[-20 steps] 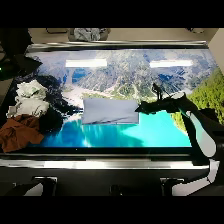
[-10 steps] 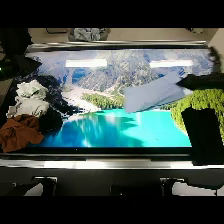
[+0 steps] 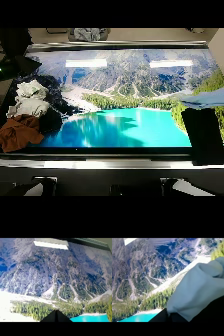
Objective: Fold the shirts.
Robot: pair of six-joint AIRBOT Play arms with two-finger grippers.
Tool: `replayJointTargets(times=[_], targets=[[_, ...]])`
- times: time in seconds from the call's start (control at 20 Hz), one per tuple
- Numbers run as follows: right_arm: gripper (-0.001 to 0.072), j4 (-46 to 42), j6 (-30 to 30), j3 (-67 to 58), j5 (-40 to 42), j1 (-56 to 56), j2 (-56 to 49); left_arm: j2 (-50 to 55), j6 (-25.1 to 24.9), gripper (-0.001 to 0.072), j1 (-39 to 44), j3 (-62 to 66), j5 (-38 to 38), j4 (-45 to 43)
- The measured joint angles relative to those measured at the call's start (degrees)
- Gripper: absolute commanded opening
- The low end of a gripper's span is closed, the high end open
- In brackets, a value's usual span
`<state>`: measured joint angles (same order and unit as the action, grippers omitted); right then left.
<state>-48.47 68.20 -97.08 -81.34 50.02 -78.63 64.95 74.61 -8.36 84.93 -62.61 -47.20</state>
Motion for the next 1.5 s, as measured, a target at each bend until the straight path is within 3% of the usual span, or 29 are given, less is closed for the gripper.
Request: replayJointTargets(times=[0.4,0.7,0.9,1.1,1.15,1.2,1.25,1.3,1.5], targets=[[0.0043,-2.4,1.5,-0.4,-10.6,10.0,2.8,0.0,-0.2,0.0029,0.0,0.0,0.0,0.0],[0.0043,-22.4,0.4,8.0,-21.4,10.9,6.3,0.0,-0.3,0.0029,0.0,0.0,0.0,0.0],[0.0044,-33.2,0.1,21.6,-18.9,11.0,8.9,0.0,-0.3,0.0029,0.0,0.0,0.0,0.2],[0.0045,-36.3,0.2,31.8,-13.0,11.0,9.8,0.0,-0.2,0.0029,0.0,0.0,0.0,0.2],[0.0084,-36.8,0.3,33.7,-11.9,11.0,9.9,0.0,-0.2,0.0029,0.0,0.0,0.0,0.2],[0.0330,-37.1,0.7,35.3,-11.1,11.0,9.9,0.0,-0.2,0.0030,0.0,0.0,0.0,0.2],[0.0633,-37.8,0.9,36.8,-10.5,11.0,10.0,0.0,-0.2,0.0030,0.0,0.0,0.1,0.2],[0.0710,-38.3,0.9,37.7,-9.7,11.0,10.0,0.0,-0.2,0.0029,0.0,0.0,0.2,0.3],[0.0705,-40.0,-2.8,32.5,-5.4,10.9,10.1,0.0,-0.1,0.0027,0.1,1.0,0.2,1.2]])
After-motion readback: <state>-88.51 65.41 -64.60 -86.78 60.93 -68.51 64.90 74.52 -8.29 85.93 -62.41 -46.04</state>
